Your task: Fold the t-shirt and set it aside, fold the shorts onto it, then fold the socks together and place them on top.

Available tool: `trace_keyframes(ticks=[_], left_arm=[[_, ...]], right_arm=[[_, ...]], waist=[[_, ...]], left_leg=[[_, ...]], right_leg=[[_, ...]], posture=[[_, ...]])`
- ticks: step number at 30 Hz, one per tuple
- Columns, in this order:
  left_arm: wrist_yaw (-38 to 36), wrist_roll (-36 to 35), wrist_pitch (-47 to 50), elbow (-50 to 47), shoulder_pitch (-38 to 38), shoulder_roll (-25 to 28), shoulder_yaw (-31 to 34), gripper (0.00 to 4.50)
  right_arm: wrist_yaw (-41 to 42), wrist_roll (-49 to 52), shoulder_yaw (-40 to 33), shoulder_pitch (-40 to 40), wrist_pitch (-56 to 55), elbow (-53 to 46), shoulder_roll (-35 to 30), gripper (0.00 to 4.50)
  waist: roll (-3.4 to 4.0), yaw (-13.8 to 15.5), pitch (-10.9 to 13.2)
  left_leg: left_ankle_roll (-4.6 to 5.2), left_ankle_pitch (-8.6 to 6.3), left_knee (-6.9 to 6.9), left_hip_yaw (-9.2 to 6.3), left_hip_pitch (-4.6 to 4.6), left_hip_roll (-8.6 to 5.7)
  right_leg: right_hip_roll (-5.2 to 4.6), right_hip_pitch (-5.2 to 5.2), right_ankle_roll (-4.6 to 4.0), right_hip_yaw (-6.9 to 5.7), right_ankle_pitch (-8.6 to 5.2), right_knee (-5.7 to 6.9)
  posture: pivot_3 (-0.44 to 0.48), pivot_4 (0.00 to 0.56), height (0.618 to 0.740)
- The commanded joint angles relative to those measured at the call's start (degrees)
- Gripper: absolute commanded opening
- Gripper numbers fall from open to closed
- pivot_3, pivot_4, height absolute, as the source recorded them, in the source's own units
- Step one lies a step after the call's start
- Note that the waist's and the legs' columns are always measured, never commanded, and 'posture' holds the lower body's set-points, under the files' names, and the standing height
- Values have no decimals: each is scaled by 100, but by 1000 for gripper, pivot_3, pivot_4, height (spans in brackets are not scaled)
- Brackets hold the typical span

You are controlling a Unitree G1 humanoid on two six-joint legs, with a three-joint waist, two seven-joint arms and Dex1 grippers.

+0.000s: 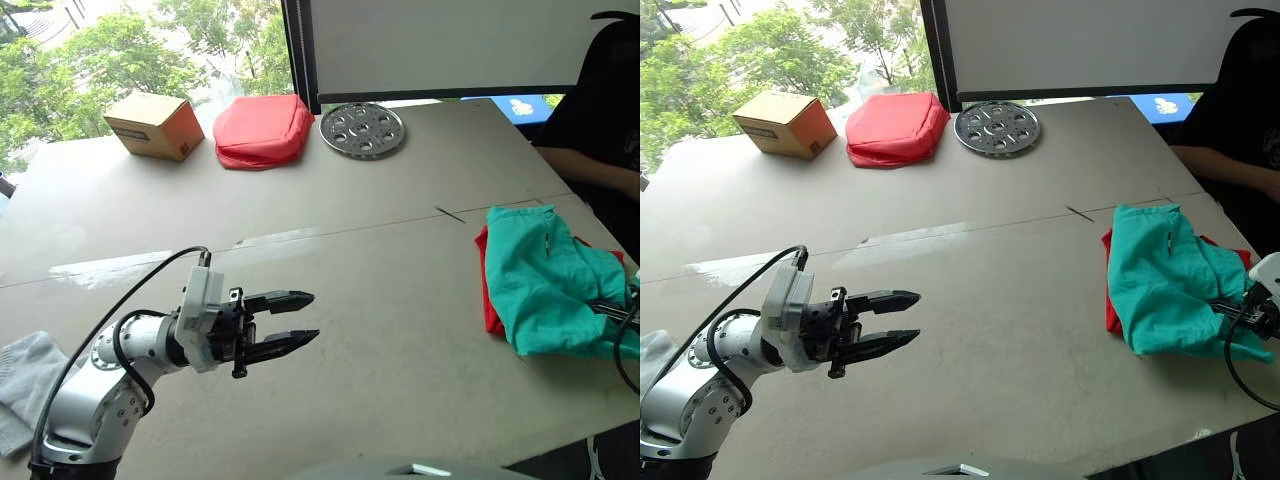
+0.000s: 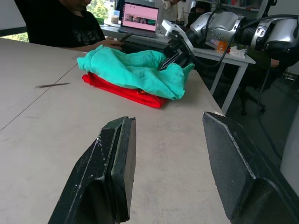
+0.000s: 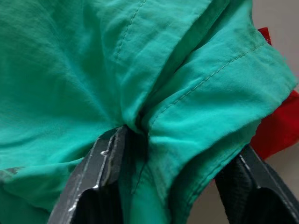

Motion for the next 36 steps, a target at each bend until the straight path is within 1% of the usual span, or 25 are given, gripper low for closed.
trace_keyframes(ticks=[1, 2, 4, 5, 7, 8, 10, 11, 12, 13, 14, 16, 17, 18, 19, 20, 21, 23, 24, 27, 28, 29, 31, 33, 36], left_arm=[[169, -62, 66, -196, -137, -33, -74, 2469], [212, -72, 87, -192, -142, -53, -90, 2469], [384, -77, 177, -122, -134, -118, -96, 2469], [499, -89, 212, -67, -148, -179, -78, 2469], [701, -43, 194, 52, -204, -306, -33, 2469], [941, -156, 338, 120, -265, -394, 24, 2723], [1351, -194, 458, 223, -391, -567, 106, 3332], [1604, -167, 479, 261, -446, -687, 158, 3814], [1935, -98, 497, 268, -466, -815, 237, 4330], [2307, 5, 475, 248, -475, -958, 352, 4464], [2790, 59, 516, 185, -452, -1107, 528, 4464], [3449, 265, 549, -45, -287, -1259, 798, 4464], [3711, 326, 574, -212, -123, -1307, 940, 4464], [3933, 444, 561, -418, 119, -1349, 1092, 4464], [4406, 842, 628, -746, 528, -1437, 1297, 4464], [4747, 1109, 683, -964, 804, -1485, 1424, 4464], [4945, 1217, 714, -1115, 1016, -1537, 1525, 4464], [5156, 1328, 684, -1401, 1484, -1689, 1767, 4464], [5214, 1389, 668, -1587, 1897, -1807, 2003, 4464], [5265, 1584, 380, -1810, 3050, -2261, 2937, 4464], [5238, 1597, 297, -1806, 3240, -2333, 3101, 4464], [5201, 1608, 204, -1786, 3444, -2407, 3276, 4464], [5073, 1586, 37, -1669, 3777, -2539, 3553, 4464], [4918, 1855, -215, -1298, 4200, -2665, 3796, 4464], [4805, 2166, -414, -762, 4389, -2613, 3827, 4464]], right_arm=[[16, 193, -1027, 644, -91, -474, -150, 4040], [79, 262, -1372, 923, -92, -644, -105, 4387], [289, 535, -2111, 1452, -53, -1096, 57, 4387], [422, 867, -2503, 1629, 155, -1443, 174, 4387], [544, 1584, -3026, 1767, 682, -2108, 354, 4387], [392, 2256, -3211, 1627, 1209, -2593, 415, 4479], [92, 3266, -3193, 1379, 1889, -3579, 457, 4500], [-63, 3598, -3013, 1221, 2037, -4022, 458, 4500], [-391, 3988, -2565, 809, 2129, -4413, 485, 4500], [-662, 4300, -2035, 397, 2232, -4746, 520, 4500], [-761, 4341, -1314, -49, 2212, -5062, 594, 4500], [-763, 4145, -46, -764, 2156, -5402, 789, 4500], [-697, 3936, 577, -1103, 2051, -5448, 952, 4500], [-578, 3668, 1196, -1419, 1884, -5423, 1158, 4500], [-323, 3333, 1857, -1725, 1625, -5249, 1421, 4500], [-147, 3098, 2277, -1920, 1436, -5096, 1594, 4500], [0, 2908, 2563, -2053, 1268, -4941, 1738, 4500], [259, 2615, 2987, -2232, 940, -4593, 1986, 4500], [465, 2331, 3266, -2305, 630, -4370, 2074, 4500], [911, 1921, 3768, -2506, 40, -3841, 2340, 4500], [998, 1867, 3831, -2546, -73, -3733, 2394, 4500], [1068, 1836, 3871, -2580, -160, -3623, 2451, 4500], [1172, 1798, 3921, -2640, -276, -3444, 2543, 4500], [1239, 1823, 3944, -2713, -322, -3295, 2658, 4500], [1246, 1874, 3940, -2767, -279, -3248, 2767, 4500]], waist=[[-5, 37, -3], [-4, 51, -3], [-2, 74, -5], [-3, 85, -4], [1, 78, 2], [-2, 46, 4], [1, -41, 12], [-5, -65, 20], [-17, -83, 23], [-27, -104, 23], [-32, -139, 27], [-56, -166, 31], [-68, -152, 26], [-73, -127, 23], [-75, -125, 23], [-84, -148, 18], [-85, -136, 15], [-69, -28, 26], [-62, 12, 30], [-86, -21, 18], [-80, -17, 22], [-76, -9, 25], [-64, 7, 32], [-62, 6, 32], [-64, -36, 29]], left_leg=[[1, -1, -1, -8, -5, 0], [3, -2, -2, -6, -4, 0], [6, -4, -1, -8, -4, 0], [7, -5, -1, -8, 1, 0], [10, -8, 1, -13, 0, 4], [10, -8, 3, -13, 3, 5], [8, -9, 11, -6, 9, 17], [8, -8, 14, 0, 16, 22], [7, -9, 14, 1, 22, 25], [7, -9, 13, 0, 28, 30], [6, -8, 13, -1, 35, 34], [5, -8, 11, -7, 47, 38], [5, -8, 5, -15, 72, 38], [3, -9, -3, -19, 71, 36], [-1, -11, -11, -29, 69, 31], [-6, -15, -11, -31, 61, 28], [-20, -22, -10, -28, 54, 29], [-28, -26, -9, -41, 44, 17], [-24, -29, -7, -44, 37, 16], [-20, -32, 4, -48, 26, 9], [-20, -33, 8, -42, 29, 11], [-21, -34, 14, -42, 35, 10], [-35, -39, 18, -44, 32, 11], [-48, -46, 19, -43, 31, 13], [-49, -46, 17, -36, 34, 15]], right_leg=[[1, 1, -2, -4, 0, -3], [3, 3, -2, -3, 0, -7], [1, 8, 9, 0, -7, -12], [0, 10, 19, 4, -13, -12], [-1, 23, 26, 13, -15, -11], [-1, 35, 27, 15, -15, -9], [1, 42, 29, 17, -16, -6], [2, 43, 30, 20, -17, -2], [5, 43, 31, 22, -17, -1], [10, 44, 31, 18, -17, -1], [14, 49, 31, 18, -17, 0], [14, 52, 31, 11, -16, 3], [19, 47, 32, 9, -15, 6], [20, 44, 31, 6, -15, 8], [21, 43, 26, 4, -15, 4], [21, 35, 17, 5, -9, 5], [23, 26, 21, 10, 10, 0], [7, 25, 20, 1, 12, -2], [4, 25, -1, -3, 0, -9], [-16, 16, -1, -11, -1, -12], [-40, 19, 3, -9, -3, -10], [-45, 22, 25, -12, -16, -5], [-49, 21, 28, -20, -18, -3], [-49, 20, 28, -24, -18, -2], [-38, 17, 28, -26, -18, 2]], posture=[[0, 150, 740], [0, 150, 740], [0, 150, 740], [0, 150, 740], [0, 150, 740], [0, 150, 740], [0, 150, 740], [0, 150, 740], [0, 150, 740], [0, 150, 740], [0, 150, 740], [0, 150, 740], [0, 150, 740], [0, 150, 740], [0, 150, 740], [0, 150, 740], [0, 150, 740], [0, 150, 740], [0, 150, 740], [0, 150, 740], [0, 150, 740], [0, 150, 740], [0, 150, 740], [0, 150, 740], [0, 150, 740]])
